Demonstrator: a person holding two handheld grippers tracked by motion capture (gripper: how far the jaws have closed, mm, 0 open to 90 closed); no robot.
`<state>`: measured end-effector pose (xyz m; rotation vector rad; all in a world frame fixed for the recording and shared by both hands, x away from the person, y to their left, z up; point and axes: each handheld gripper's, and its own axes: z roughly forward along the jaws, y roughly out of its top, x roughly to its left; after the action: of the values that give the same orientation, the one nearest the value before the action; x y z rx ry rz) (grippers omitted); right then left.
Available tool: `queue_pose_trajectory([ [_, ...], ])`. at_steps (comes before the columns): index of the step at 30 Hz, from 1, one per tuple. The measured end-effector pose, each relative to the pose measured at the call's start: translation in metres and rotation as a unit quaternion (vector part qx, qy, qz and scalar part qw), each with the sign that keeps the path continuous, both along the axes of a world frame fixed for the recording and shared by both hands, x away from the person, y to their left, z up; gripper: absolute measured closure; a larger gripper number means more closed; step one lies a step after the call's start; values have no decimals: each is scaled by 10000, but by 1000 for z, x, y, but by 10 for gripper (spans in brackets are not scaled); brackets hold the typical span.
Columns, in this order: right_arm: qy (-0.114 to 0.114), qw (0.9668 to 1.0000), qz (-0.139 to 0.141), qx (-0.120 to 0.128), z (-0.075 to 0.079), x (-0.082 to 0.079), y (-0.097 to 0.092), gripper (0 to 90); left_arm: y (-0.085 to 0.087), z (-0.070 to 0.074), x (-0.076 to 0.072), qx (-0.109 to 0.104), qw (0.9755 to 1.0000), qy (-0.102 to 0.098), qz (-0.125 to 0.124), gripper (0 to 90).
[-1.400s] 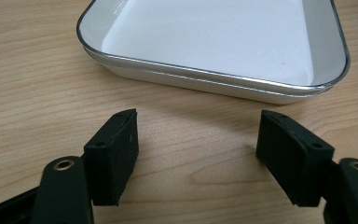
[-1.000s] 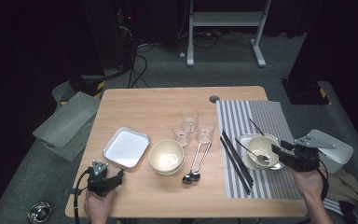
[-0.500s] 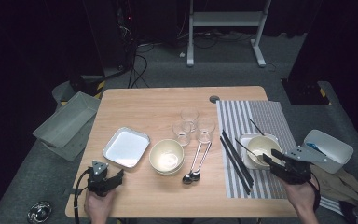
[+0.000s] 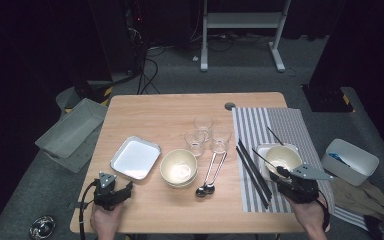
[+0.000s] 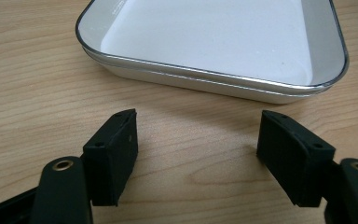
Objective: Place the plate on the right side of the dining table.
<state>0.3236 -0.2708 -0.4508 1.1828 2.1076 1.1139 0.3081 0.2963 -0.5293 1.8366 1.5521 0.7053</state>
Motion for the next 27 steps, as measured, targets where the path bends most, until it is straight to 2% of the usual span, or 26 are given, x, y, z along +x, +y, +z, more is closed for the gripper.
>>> queue_pose_trajectory([
  [15, 286, 9990, 280, -182, -19, 13, 34, 693, 0, 0, 0, -4, 10000, 4, 0, 294],
  [27, 618, 9970, 253, -388, -37, 29, 51, 725, 1, 0, 0, -29, 10000, -3, -9, 294],
])
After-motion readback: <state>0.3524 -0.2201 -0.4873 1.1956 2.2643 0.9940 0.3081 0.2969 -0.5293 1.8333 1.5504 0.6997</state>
